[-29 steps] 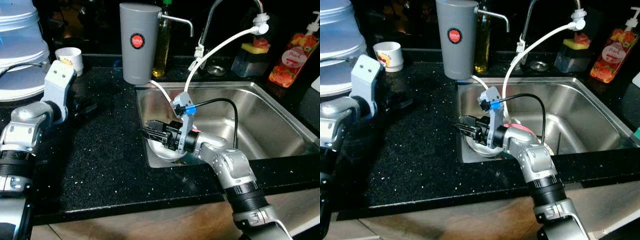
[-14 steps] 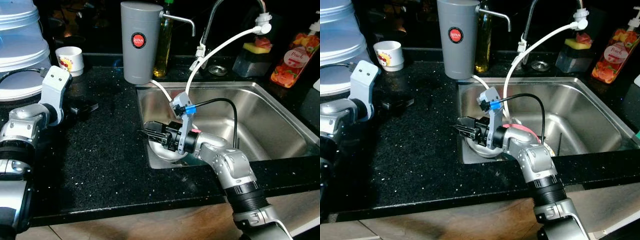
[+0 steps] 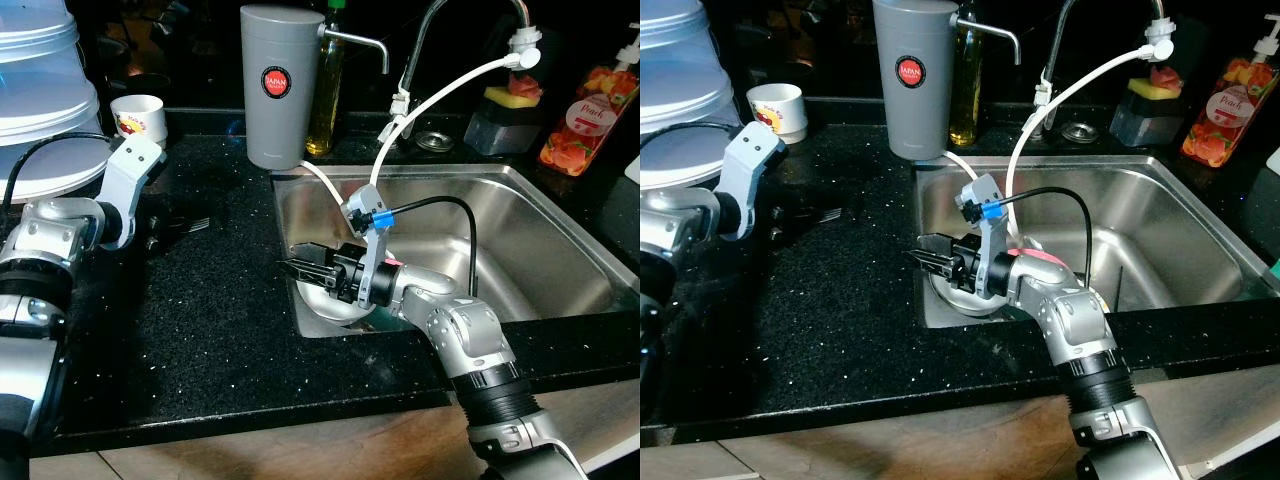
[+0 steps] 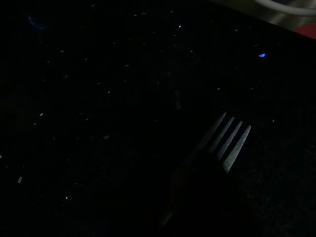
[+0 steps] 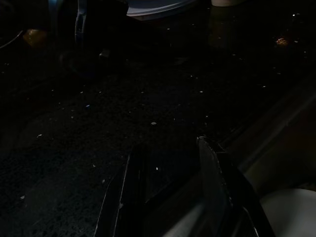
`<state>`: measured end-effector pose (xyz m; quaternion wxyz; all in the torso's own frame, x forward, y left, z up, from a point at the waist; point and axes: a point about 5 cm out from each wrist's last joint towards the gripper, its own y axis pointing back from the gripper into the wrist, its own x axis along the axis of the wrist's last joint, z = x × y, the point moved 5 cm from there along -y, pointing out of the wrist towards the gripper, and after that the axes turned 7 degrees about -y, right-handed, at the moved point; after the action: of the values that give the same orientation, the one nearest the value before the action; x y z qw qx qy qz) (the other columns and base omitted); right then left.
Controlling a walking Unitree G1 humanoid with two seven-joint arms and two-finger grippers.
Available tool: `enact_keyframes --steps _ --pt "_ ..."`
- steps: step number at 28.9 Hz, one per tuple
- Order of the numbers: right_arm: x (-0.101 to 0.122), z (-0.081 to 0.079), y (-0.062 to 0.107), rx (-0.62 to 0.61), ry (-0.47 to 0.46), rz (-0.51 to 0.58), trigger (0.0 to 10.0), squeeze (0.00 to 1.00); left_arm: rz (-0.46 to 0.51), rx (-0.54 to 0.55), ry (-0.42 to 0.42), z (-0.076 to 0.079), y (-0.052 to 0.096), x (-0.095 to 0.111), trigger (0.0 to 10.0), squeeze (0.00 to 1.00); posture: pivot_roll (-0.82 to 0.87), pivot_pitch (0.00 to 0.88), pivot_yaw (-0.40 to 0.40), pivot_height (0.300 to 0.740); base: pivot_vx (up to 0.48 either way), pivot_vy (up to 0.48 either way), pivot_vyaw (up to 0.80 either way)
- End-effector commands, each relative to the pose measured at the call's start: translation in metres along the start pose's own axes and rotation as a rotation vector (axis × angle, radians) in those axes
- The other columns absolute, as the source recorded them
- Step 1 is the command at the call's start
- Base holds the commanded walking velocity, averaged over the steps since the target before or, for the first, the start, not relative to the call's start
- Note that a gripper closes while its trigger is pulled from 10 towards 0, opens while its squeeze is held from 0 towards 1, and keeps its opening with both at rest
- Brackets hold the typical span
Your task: Kitchen organization
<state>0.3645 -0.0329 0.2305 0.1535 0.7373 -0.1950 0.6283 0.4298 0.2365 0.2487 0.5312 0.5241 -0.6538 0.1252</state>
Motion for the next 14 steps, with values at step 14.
enact_keyframes --steps 14 --pt "0.01 0.007 0.002 -0.033 -0.003 0.034 10.0 0.0 0.101 0.129 0.182 -0.022 0.007 0.019 0.0 0.0 0.07 0.105 -0.052 0.74 0.0 0.0 0.0"
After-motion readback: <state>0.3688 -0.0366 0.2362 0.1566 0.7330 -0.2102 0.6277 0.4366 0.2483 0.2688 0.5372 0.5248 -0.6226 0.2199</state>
